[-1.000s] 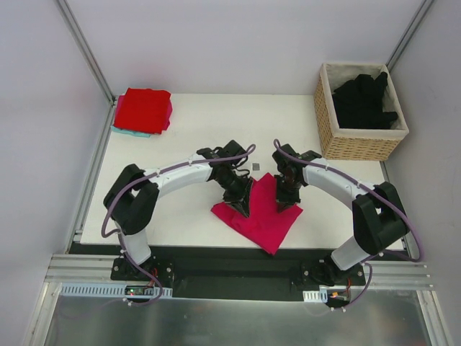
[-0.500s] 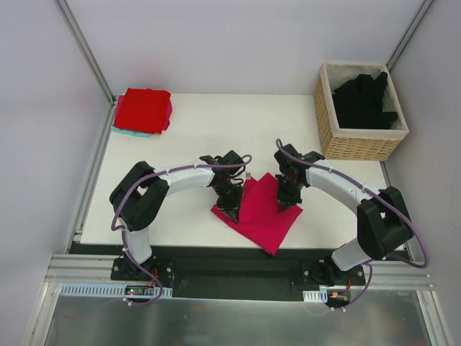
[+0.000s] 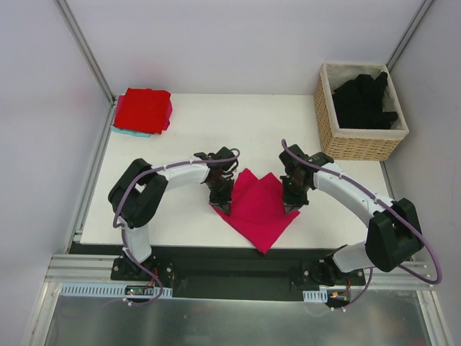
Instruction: Fold and stack the t-shirts
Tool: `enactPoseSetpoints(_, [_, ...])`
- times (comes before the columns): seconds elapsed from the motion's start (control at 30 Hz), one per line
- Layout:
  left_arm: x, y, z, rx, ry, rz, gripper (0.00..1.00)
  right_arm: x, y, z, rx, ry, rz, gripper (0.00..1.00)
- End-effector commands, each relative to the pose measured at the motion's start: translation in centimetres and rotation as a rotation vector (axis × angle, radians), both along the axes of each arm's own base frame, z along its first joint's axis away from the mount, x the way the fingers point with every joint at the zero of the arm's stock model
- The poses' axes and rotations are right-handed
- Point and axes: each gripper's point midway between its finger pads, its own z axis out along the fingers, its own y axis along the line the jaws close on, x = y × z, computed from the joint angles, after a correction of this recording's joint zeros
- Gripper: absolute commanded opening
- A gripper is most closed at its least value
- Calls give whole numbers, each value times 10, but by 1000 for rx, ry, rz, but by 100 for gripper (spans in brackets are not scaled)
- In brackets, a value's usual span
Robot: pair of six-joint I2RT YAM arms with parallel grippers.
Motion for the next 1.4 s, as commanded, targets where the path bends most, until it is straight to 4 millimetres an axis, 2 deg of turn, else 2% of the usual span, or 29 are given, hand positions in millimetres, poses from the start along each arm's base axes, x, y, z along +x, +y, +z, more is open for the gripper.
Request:
enactPoseSetpoints(0.0, [2, 4, -2, 39, -3, 20, 0, -7, -12, 14, -28, -9, 16, 1])
enactPoseSetpoints(0.13, [15, -9, 31, -46, -79, 11, 0, -8, -12, 15, -21, -5, 1, 1])
enactPoseSetpoints(0.23, [26, -19, 73, -153, -144, 13, 0, -8, -8, 15, 1, -9, -4, 1])
enactPoseSetpoints(0.3, [37, -21, 116, -240, -215, 24, 0, -8, -7, 17, 22, -32, -23, 1])
enactPoseSetpoints(0.33, [39, -19, 142, -284, -264, 28, 0, -3, -3, 18, 47, -64, -29, 1])
enactPoseSetpoints(0.4, [49, -11, 176, -340, -336, 53, 0, 0, 3, 22, 107, -126, -45, 1])
enactPoseSetpoints(0.43, [46, -7, 198, -386, -368, 54, 0, 0, 6, 23, 128, -145, -42, 1])
enactPoseSetpoints(0.53, [47, 12, 227, -429, -458, 82, 0, 0, 18, 30, 198, -239, 5, 1])
enactPoseSetpoints(0.63, [45, 31, 228, -396, -535, 91, 0, -6, 32, 30, 246, -278, 100, 1])
enactPoseSetpoints(0.7, [42, 41, 219, -367, -543, 105, 0, -11, 40, 24, 246, -263, 161, 1])
enactPoseSetpoints(0.8, [37, 53, 224, -366, -579, 130, 0, -19, 55, 24, 221, -274, 263, 1])
enactPoseSetpoints(0.93, [35, 68, 249, -381, -681, 165, 0, -17, 73, 36, 213, -372, 331, 1])
enactPoseSetpoints(1.03, [37, 83, 271, -376, -790, 186, 0, -10, 79, 41, 212, -496, 348, 1])
enactPoseSetpoints(1.1, [40, 95, 276, -349, -841, 210, 0, -5, 87, 46, 256, -575, 350, 1])
enactPoseSetpoints(1.13, [38, 99, 281, -353, -865, 216, 0, -9, 87, 41, 276, -579, 354, 1])
enactPoseSetpoints(1.23, [35, 109, 269, -334, -842, 237, 0, -17, 99, 34, 349, -555, 386, 1])
enactPoseSetpoints(1.33, [31, 111, 253, -318, -779, 258, 0, -35, 99, 10, 295, -386, 431, 1])
enactPoseSetpoints(1.37, [29, 110, 249, -320, -760, 267, 0, -43, 96, -3, 230, -290, 444, 1])
